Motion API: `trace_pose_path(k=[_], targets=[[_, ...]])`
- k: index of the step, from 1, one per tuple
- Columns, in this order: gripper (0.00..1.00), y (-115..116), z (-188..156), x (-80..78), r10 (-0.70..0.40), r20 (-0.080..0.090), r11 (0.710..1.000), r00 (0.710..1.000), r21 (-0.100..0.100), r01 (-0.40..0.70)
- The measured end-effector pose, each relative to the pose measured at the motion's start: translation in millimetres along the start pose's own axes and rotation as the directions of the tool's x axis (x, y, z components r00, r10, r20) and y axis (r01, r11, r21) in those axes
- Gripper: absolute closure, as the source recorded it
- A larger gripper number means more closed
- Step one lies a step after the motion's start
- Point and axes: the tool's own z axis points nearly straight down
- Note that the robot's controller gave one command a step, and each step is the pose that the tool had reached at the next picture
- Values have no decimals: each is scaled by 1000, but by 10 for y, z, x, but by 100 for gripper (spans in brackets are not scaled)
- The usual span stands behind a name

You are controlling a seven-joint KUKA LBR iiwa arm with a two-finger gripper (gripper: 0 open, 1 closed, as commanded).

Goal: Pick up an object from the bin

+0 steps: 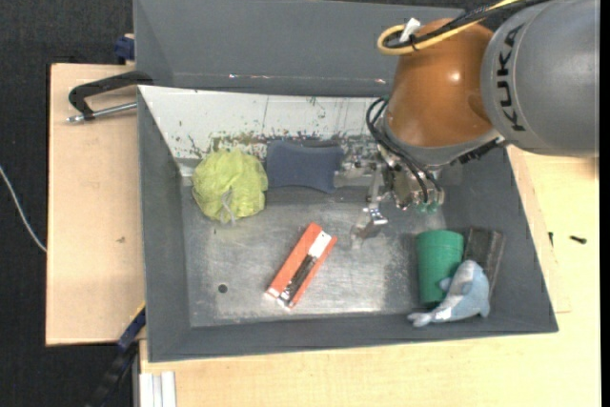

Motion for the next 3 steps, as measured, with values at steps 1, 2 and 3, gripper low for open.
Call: trace_pose_path(k=[1,2,3], targets=[[0,726,81,21,19,-2,1000,1000,-2,-19],[0,975,177,133,-213,-3,977,977,-5,213],[0,589,795,88,-434,1,901,901,-1,434]])
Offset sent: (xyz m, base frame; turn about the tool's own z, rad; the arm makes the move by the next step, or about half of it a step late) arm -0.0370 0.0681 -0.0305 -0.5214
